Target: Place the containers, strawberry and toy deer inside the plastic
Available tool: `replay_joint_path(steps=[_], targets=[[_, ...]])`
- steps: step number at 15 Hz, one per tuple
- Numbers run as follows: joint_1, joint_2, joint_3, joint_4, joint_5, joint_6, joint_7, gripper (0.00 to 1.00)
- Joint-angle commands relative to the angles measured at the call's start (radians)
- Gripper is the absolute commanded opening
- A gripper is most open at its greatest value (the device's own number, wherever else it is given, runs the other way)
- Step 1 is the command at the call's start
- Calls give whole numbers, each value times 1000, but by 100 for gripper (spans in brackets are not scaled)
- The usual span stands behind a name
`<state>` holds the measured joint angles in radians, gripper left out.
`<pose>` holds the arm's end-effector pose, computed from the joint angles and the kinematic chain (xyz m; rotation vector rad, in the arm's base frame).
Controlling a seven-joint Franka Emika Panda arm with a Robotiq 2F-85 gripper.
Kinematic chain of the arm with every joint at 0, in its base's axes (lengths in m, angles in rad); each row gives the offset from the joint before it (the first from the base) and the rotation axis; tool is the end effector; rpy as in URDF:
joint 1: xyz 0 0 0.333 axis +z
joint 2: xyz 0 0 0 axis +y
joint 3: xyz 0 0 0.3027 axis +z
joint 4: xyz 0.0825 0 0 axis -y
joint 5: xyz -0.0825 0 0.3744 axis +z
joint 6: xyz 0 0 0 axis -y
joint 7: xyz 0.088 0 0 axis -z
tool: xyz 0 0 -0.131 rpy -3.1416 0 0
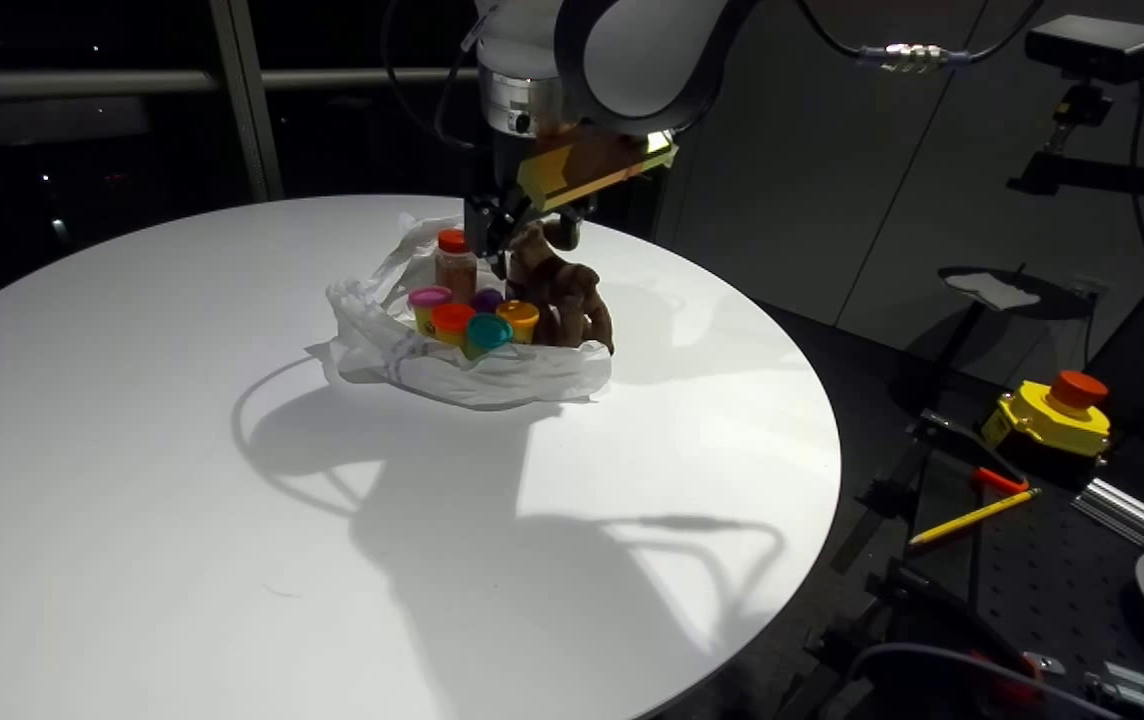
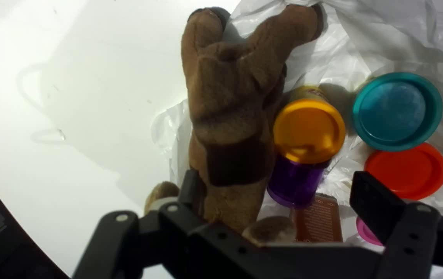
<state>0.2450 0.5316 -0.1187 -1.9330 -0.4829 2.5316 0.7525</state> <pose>0.6158 0.0783 0.1896 2.8220 -0.3080 0.2891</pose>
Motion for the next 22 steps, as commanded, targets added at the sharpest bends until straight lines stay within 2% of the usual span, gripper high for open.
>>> replay_joint_path(steps=[1,8,9,10,19,21,22], targets=[[-2,-44,-2,-27,33,-38,-60,100],[-25,-34,-17,-89,37,-27,-67,100],[-32,-25,-17,-93,41,-21,-65,93],[-34,-24,-17,-101,45,-17,-63,74],[-48,-75,-20,-110,82,12,-62,5],[-43,-90,-26,-107,79,-1,-56,0],[-33,-100,-33,-99,68,-18,-44,4]])
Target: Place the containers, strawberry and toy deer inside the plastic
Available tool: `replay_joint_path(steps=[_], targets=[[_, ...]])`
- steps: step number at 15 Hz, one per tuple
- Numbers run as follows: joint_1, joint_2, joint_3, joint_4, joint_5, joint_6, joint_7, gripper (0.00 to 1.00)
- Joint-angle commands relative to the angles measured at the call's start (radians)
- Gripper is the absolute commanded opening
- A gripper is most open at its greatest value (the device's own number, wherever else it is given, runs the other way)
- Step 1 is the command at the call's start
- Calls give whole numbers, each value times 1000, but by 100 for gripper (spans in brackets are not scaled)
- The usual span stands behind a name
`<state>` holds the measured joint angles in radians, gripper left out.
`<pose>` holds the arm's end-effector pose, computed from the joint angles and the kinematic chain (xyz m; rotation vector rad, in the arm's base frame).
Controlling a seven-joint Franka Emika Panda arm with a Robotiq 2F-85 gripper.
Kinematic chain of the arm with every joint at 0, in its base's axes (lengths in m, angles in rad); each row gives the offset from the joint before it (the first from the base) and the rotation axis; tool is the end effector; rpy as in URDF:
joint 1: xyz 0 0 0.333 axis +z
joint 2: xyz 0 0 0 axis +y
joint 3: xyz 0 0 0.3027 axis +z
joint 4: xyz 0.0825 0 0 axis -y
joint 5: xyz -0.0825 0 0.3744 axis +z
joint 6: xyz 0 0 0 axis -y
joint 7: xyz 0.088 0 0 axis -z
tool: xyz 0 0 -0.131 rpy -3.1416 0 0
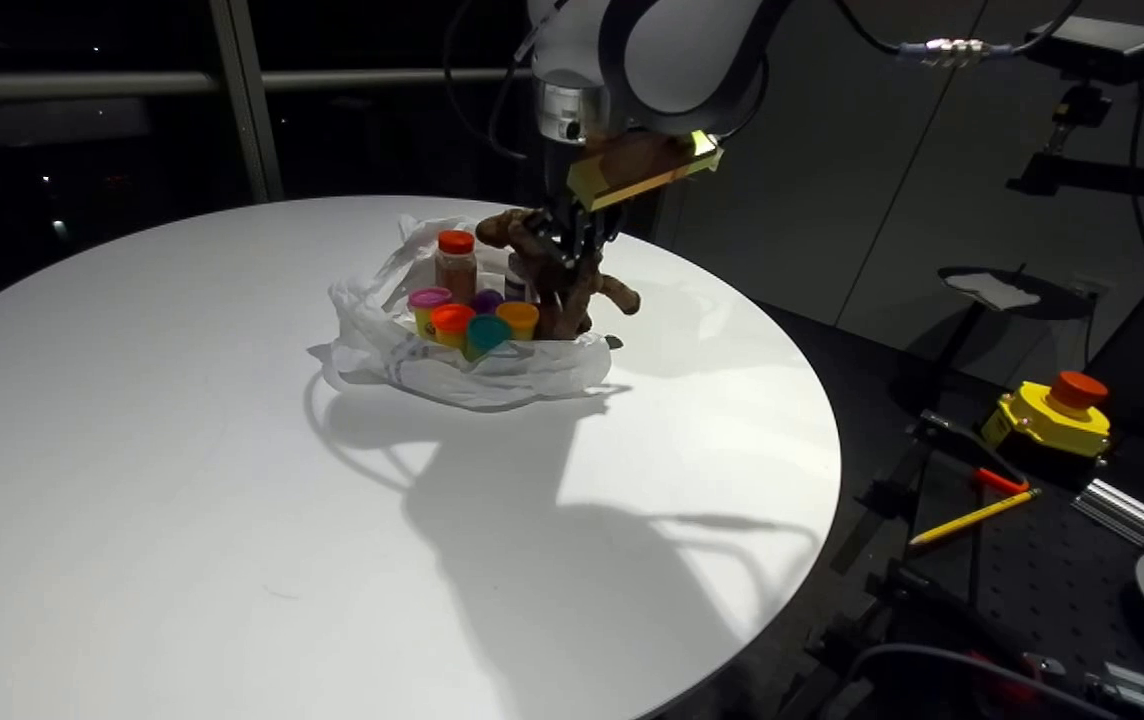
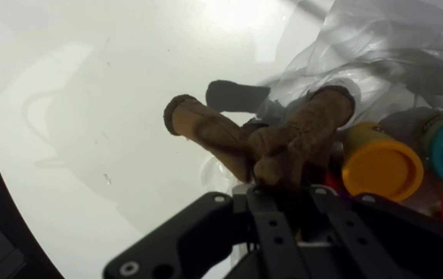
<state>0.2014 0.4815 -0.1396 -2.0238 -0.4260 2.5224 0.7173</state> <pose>0.5924 0.0346 0.1845 2.8204 -0.4142 0.1869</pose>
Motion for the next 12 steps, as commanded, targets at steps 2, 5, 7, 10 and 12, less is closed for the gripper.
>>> replay_joint_path(steps=[2,5,7,10,12], targets=[[26,-69,-15,7,-4,-33,5,3],[64,-76,-17,47,-49,-60,35,3],[89,-55,-15,79,-91,-80,59,3],[126,-11,-11,115,-155,-116,109,3],[144,30,-2,136,-188,-141,134,3]])
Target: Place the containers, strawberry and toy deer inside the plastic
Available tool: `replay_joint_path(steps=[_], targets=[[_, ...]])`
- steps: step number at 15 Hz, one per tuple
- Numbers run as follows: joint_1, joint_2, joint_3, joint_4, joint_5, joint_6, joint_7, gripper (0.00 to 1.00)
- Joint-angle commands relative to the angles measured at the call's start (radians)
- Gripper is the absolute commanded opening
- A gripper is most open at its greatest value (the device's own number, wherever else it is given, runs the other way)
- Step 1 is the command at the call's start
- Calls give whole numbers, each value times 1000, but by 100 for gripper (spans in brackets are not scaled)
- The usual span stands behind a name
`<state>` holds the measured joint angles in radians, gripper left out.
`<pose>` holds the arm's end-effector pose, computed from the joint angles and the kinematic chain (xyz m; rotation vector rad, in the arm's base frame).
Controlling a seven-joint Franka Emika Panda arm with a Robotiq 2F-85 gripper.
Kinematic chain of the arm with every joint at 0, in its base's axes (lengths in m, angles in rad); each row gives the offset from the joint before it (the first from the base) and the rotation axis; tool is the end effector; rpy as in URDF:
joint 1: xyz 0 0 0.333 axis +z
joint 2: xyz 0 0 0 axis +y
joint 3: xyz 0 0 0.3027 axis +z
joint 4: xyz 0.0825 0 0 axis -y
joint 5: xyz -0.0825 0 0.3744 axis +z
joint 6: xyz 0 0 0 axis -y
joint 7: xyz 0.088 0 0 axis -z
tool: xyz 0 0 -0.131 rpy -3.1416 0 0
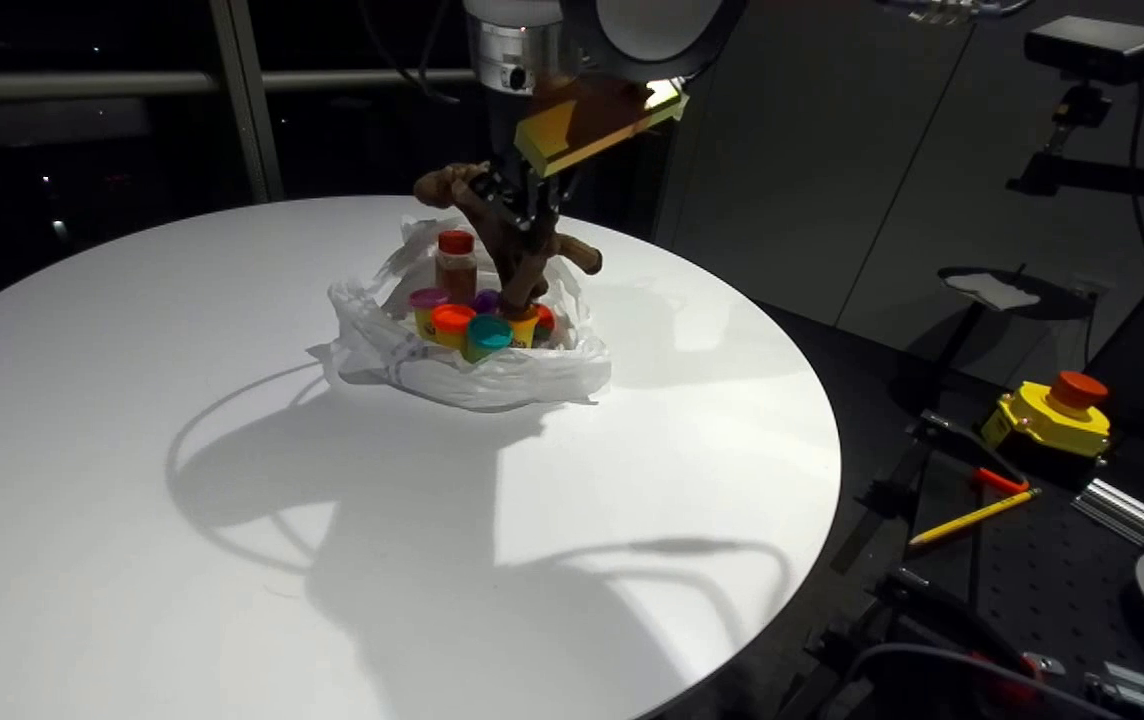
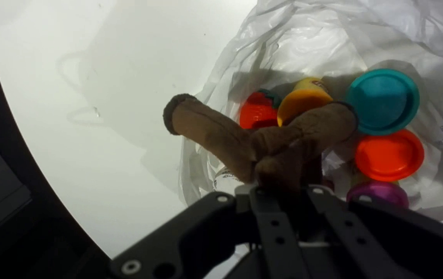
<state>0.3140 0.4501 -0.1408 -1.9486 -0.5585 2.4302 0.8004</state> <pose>0.6070 0.0981 0.2267 2.7450 -0.2595 0.3114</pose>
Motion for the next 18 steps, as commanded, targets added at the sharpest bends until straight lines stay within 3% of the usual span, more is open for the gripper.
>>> replay_joint_path(steps=[1,5,6,7,9,16,18], targets=[[39,87,2,70,-70,-57,65,3],[30,121,4,79,-90,-74,51,3],[28,120,7,85,-86,-83,48,17],[27,129,4,98,-88,-88,52,40],[20,133,2,119,-79,-86,60,44],[17,158,23,213,-43,-71,110,95],[16,165,29,227,-31,-71,113,100]])
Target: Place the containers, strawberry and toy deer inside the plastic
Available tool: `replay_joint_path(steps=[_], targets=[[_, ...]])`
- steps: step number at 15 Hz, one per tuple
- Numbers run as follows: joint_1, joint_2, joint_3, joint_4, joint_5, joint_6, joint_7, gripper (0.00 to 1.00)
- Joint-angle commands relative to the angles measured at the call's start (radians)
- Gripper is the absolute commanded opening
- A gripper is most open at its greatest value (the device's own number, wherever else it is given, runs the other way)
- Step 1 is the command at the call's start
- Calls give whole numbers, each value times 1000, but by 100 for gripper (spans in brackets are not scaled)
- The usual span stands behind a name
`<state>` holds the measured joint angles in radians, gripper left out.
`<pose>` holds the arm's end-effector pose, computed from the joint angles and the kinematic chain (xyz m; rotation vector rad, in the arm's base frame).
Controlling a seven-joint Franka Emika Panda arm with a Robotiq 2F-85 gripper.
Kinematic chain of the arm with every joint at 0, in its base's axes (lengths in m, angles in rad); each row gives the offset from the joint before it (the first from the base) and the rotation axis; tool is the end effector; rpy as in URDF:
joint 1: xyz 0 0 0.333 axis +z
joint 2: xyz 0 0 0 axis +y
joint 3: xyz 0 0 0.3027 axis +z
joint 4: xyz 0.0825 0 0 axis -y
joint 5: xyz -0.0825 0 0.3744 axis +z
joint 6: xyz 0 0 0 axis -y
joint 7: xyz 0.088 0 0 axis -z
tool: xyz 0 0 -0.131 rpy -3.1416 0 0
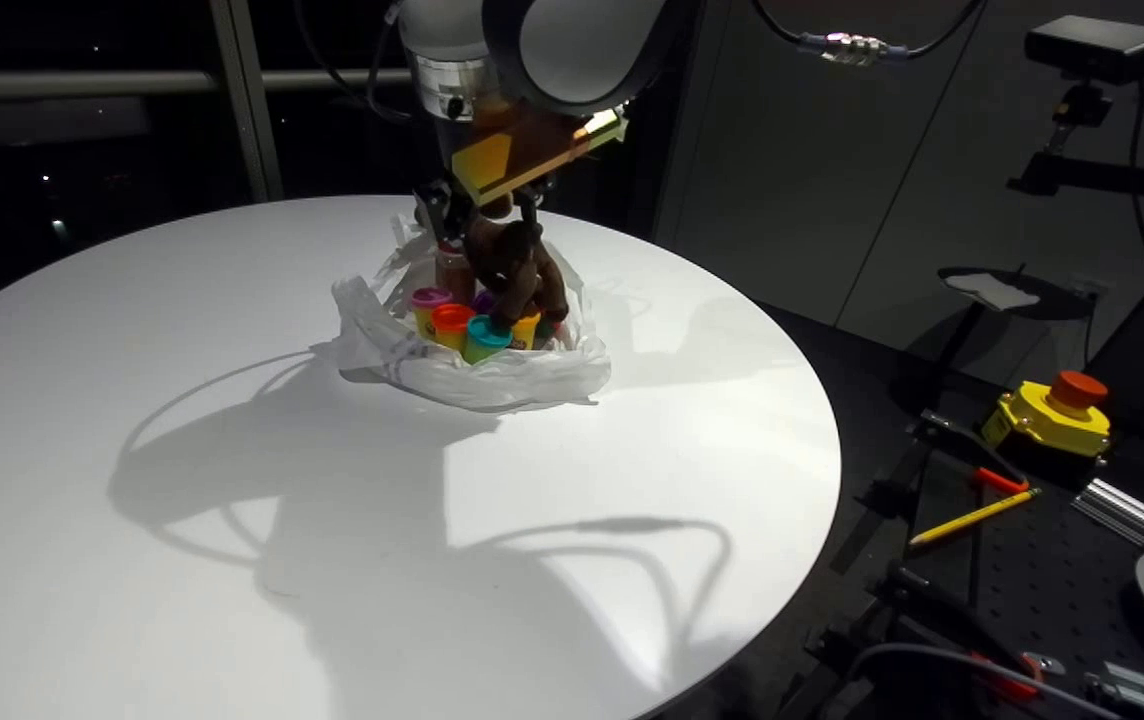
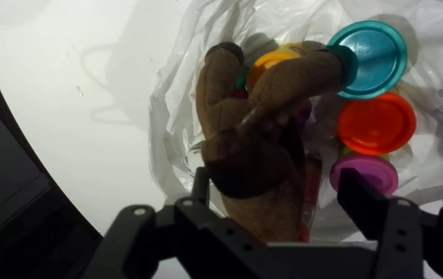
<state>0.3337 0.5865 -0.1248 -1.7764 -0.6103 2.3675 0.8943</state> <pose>0.6393 0.1236 0.2077 2.6832 -0.2961 0.3532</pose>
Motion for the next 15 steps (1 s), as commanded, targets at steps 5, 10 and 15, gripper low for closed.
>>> replay_joint_path(steps=[5,10,15], targets=[[-1,-24,33,39,66,-76,-13,100],[-22,-238,80,-51,136,-164,-99,100],[-91,-506,179,-210,388,-259,-336,100]])
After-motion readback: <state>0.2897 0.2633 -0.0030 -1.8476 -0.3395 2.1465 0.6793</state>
